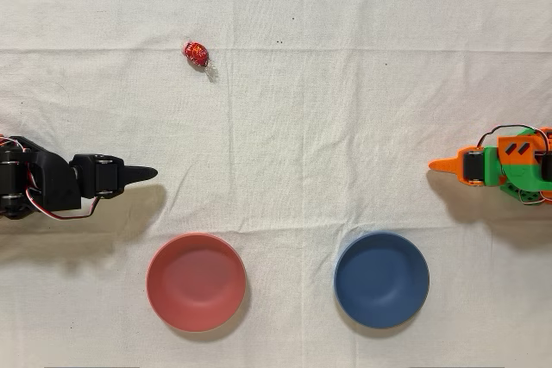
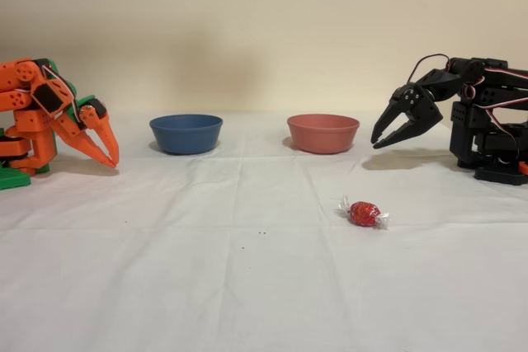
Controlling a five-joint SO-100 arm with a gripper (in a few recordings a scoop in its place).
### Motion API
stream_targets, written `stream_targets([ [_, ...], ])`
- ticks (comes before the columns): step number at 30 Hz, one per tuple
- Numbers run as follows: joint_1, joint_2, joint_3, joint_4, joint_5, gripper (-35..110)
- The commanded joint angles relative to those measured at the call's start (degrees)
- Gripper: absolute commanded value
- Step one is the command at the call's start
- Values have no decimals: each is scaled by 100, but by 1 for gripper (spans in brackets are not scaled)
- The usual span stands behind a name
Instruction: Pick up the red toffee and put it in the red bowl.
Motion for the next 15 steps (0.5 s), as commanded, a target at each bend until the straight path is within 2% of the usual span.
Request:
stream_targets([
  [1,44,97,123,62,-9,2],
  [15,-18,97,123,62,-185,1],
])
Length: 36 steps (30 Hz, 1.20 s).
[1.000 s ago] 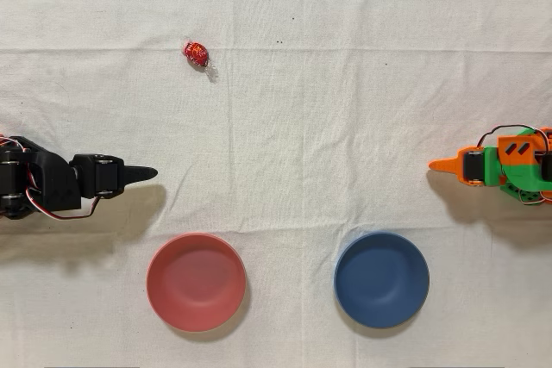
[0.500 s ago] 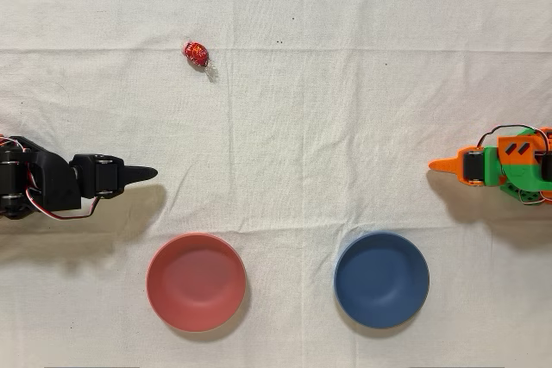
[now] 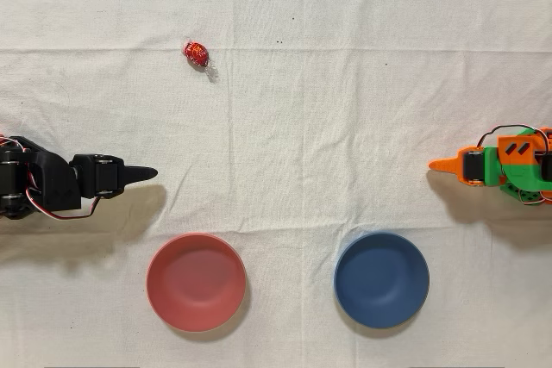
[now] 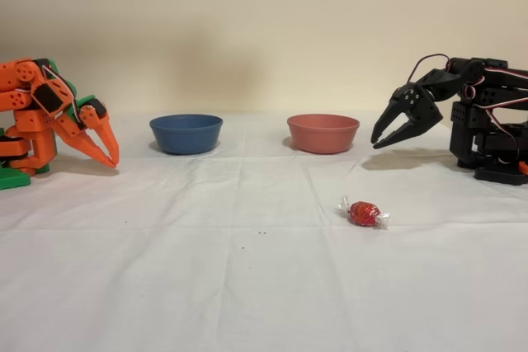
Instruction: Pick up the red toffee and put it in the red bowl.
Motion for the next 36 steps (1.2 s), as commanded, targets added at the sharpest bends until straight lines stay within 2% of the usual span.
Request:
stream_targets([
  [1,-26,97,132,62,-167,1],
  [5,-44,97,132,9,123,1],
  [13,-26,97,-220,-299,-352,0],
  [22,-88,26,-1345,167,-923,0],
  [31,-105,-1433,-3278,492,-861,0],
  [36,-299,-2733,-4764,1099,-378,0],
])
